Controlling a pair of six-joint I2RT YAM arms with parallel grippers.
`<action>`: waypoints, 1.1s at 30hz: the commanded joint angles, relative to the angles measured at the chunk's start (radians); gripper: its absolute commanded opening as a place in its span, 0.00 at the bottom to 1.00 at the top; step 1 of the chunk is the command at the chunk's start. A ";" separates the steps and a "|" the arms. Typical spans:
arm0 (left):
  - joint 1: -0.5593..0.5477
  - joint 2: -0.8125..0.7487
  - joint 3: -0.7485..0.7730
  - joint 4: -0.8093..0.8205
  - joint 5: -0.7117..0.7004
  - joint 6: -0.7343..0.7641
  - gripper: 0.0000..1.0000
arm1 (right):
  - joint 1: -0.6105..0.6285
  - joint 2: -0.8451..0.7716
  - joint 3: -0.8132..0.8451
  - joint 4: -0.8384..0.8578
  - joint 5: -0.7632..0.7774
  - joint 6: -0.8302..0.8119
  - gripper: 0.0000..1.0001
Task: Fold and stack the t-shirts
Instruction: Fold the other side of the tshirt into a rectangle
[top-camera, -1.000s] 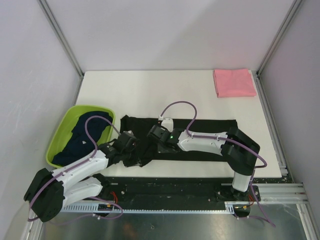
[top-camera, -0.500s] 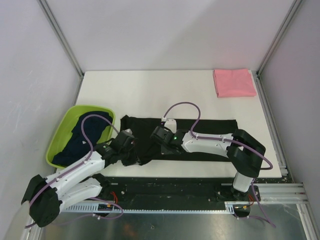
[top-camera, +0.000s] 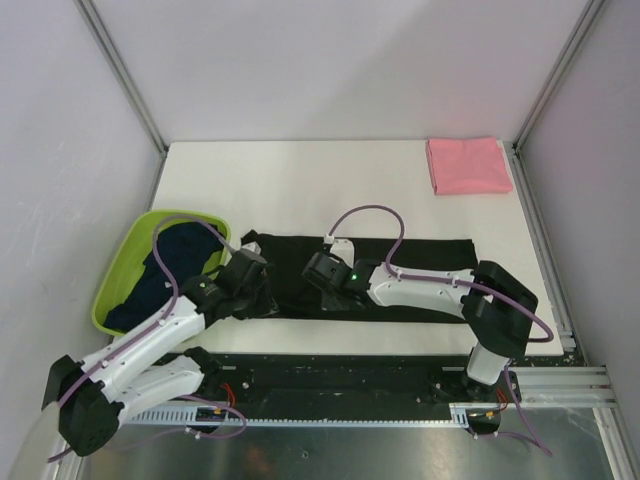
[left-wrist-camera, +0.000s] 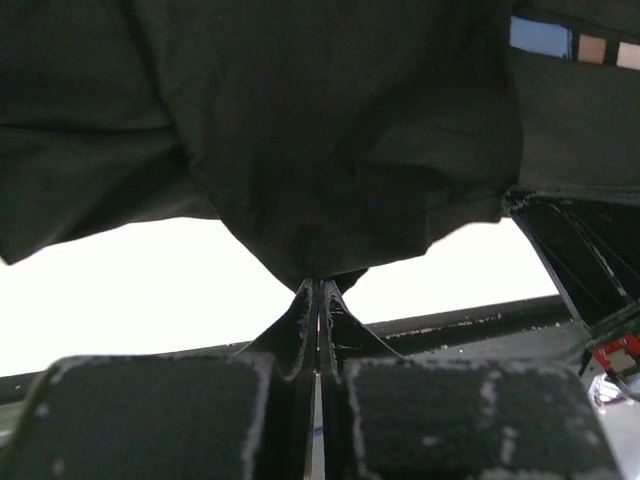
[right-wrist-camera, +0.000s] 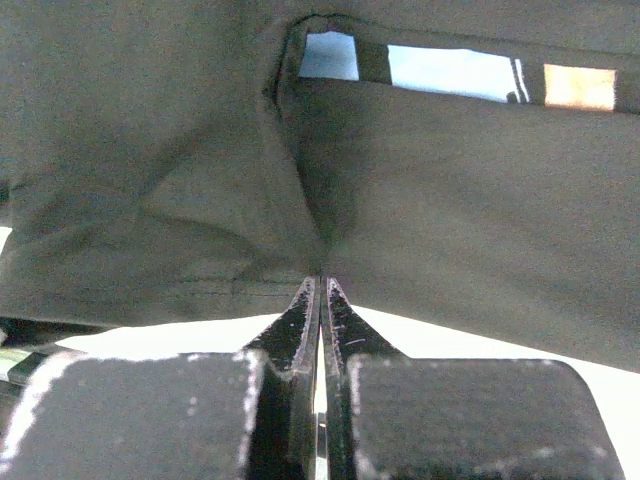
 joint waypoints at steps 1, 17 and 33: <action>0.030 -0.001 0.049 -0.033 -0.089 0.028 0.00 | 0.018 -0.037 -0.002 0.001 -0.011 0.042 0.00; 0.146 0.223 0.186 0.011 -0.198 0.145 0.00 | -0.106 -0.046 0.001 0.148 -0.123 0.047 0.00; 0.293 0.383 0.231 0.110 -0.187 0.238 0.02 | -0.264 0.194 0.245 0.238 -0.244 -0.026 0.00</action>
